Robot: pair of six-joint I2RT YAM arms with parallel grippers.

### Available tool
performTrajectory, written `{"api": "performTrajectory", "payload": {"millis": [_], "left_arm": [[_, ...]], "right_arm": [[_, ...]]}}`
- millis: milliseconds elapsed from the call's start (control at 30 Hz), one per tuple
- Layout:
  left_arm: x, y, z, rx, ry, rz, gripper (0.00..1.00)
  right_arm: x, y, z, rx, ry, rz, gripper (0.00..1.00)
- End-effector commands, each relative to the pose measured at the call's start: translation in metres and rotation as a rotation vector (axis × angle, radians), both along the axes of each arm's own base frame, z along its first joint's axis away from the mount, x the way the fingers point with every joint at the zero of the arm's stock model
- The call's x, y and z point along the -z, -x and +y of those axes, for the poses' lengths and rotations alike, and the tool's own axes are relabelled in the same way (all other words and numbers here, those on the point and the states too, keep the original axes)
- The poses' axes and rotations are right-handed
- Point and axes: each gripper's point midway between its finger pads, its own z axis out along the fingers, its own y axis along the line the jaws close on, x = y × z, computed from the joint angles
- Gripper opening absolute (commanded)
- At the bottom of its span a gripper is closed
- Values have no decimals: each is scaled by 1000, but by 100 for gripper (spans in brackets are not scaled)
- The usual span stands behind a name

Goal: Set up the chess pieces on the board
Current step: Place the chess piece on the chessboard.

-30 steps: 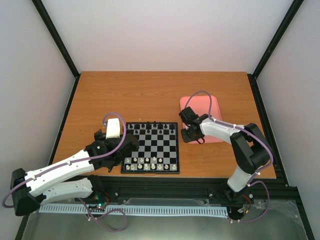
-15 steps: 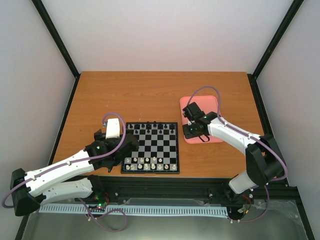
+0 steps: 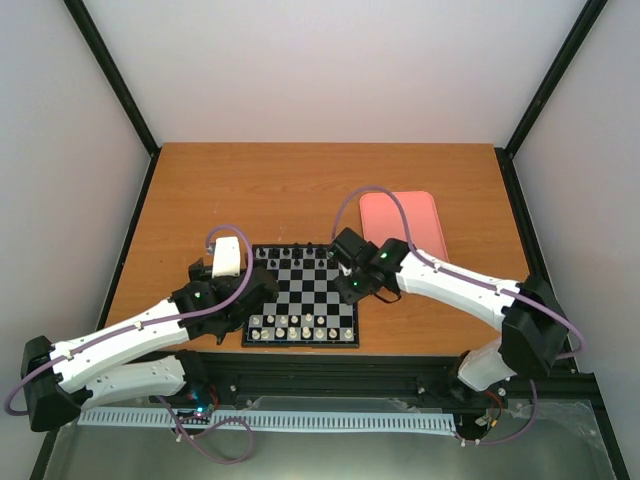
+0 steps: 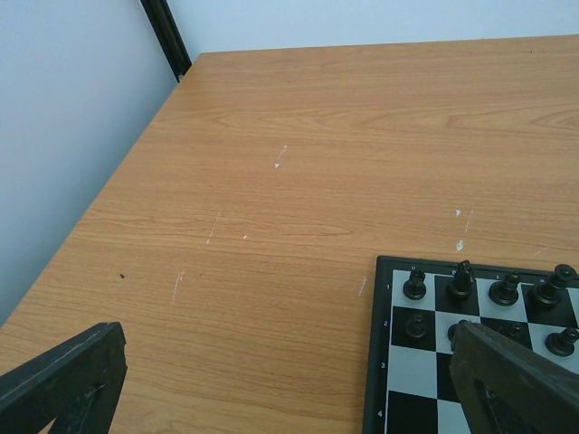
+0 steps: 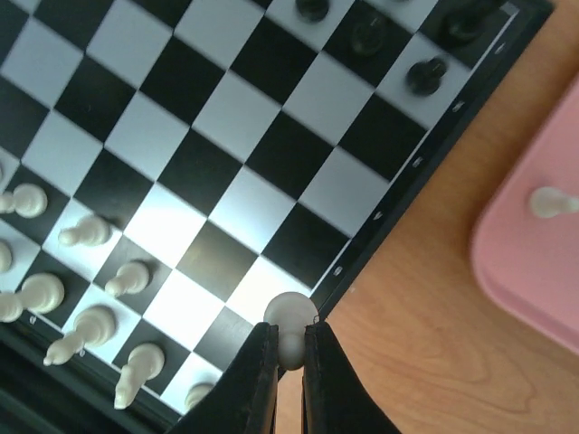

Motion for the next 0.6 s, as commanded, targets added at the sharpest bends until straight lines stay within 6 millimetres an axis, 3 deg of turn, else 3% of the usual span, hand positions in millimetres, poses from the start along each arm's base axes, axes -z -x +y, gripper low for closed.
{"api": "performTrajectory", "payload": {"millis": [0,133,567], "left_arm": [[-15,-3,2,-28,25,-40,100],[-16,-3,1,-26,32,-39,100],[-14,-4,-1,-22,30,-36,100]], "right_arm": [[17,26,6,-33,55,70,3],[25,43,18,-68,53,87,4],[63,60,41,-119,78,135,4]]}}
